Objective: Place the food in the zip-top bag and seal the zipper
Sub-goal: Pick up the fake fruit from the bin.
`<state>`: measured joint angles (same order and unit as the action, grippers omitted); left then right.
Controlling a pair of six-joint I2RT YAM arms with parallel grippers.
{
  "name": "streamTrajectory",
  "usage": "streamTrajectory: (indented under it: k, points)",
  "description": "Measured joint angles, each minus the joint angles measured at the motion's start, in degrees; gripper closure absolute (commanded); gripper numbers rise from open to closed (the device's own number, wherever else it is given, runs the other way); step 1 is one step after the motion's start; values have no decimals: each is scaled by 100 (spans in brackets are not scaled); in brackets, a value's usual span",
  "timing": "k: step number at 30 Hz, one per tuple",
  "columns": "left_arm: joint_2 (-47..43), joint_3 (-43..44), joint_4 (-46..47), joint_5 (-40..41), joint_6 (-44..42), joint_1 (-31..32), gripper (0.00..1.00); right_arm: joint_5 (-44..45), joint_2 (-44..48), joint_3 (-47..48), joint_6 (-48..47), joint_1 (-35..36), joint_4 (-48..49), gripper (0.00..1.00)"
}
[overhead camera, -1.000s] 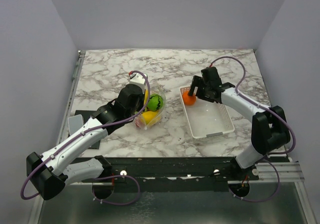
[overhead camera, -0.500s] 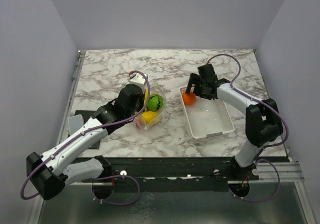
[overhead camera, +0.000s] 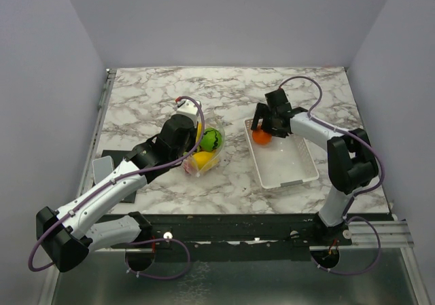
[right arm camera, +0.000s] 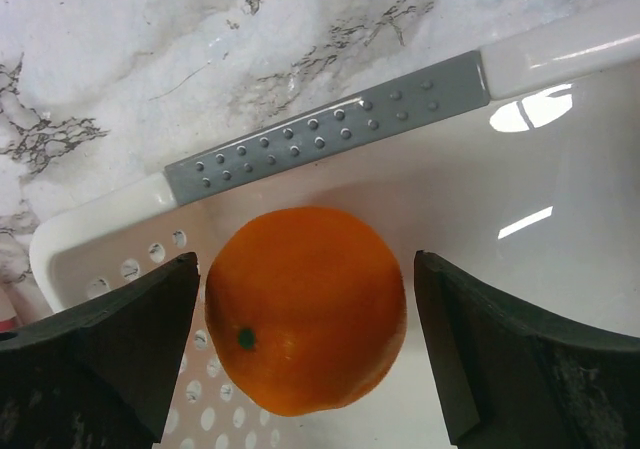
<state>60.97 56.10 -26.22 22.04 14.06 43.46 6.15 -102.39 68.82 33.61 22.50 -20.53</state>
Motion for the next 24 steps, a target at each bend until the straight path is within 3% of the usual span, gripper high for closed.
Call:
streamTrajectory:
  k: [14,21,24]
  points:
    - [11,0,0,-11,0,0,100,219,92,-337,-20,37,-42,16]
    - [11,0,0,-13,0,0,100,247,374,-632,-17,39,-61,44]
    - [11,0,0,-13,0,0,100,258,492,-660,-4,39,-87,50]
